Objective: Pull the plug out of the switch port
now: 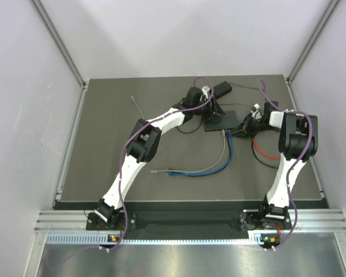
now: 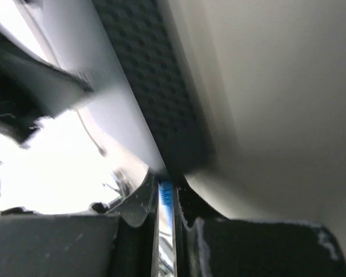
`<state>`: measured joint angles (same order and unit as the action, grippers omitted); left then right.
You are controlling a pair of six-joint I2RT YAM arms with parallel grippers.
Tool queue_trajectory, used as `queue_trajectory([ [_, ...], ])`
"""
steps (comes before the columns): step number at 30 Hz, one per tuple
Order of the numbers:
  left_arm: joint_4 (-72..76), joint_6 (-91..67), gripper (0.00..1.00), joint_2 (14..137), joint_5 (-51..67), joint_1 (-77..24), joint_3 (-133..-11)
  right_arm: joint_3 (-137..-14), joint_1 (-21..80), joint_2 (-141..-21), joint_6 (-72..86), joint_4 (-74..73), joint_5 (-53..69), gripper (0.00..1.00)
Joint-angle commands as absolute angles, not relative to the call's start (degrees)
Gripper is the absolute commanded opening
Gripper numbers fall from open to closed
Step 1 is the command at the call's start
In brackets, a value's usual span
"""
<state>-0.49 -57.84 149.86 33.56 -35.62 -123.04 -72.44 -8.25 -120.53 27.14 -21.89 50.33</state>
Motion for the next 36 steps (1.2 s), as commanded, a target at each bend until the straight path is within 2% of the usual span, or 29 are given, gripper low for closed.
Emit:
queue_trajectory([
  [1,-3.96,-58.01,0.56,152.93,33.13,-35.77,-124.54,-71.37,-8.88,-123.05,20.56,-34.54,47.53,0.00],
  [6,-3.78,-58.27,0.56,153.20,33.93,-35.68,-124.80,-67.68,-10.02,-122.35,27.15,-28.48,51.42,0.00],
  [12,-4.92,-56.87,0.57,151.44,34.10,-35.60,-124.80,-65.32,-10.02,-113.13,25.58,-23.83,45.18,0.00],
  [18,-11.07,-49.23,0.67,141.36,33.66,-35.16,-121.56,-62.58,-9.41,-101.09,24.17,-25.04,40.87,0.00],
  [22,-10.46,-44.57,0.70,131.79,34.62,-34.28,-112.01,-62.49,-7.39,-93.72,26.45,-26.28,40.43,0.00],
  [29,5.70,-44.21,0.77,115.59,47.18,-34.89,-94.06,-66.44,-0.36,-86.58,32.68,-26.11,39.72,0.00],
  [33,3.17,-39.74,0.79,109.61,47.29,-37.17,-89.39,-70.74,4.03,-85.43,35.06,-25.84,40.78,0.00],
  [36,-4.90,-34.38,0.79,109.16,45.01,-38.32,-91.22,-72.16,5.27,-84.03,37.44,-25.05,41.13,0.00],
])
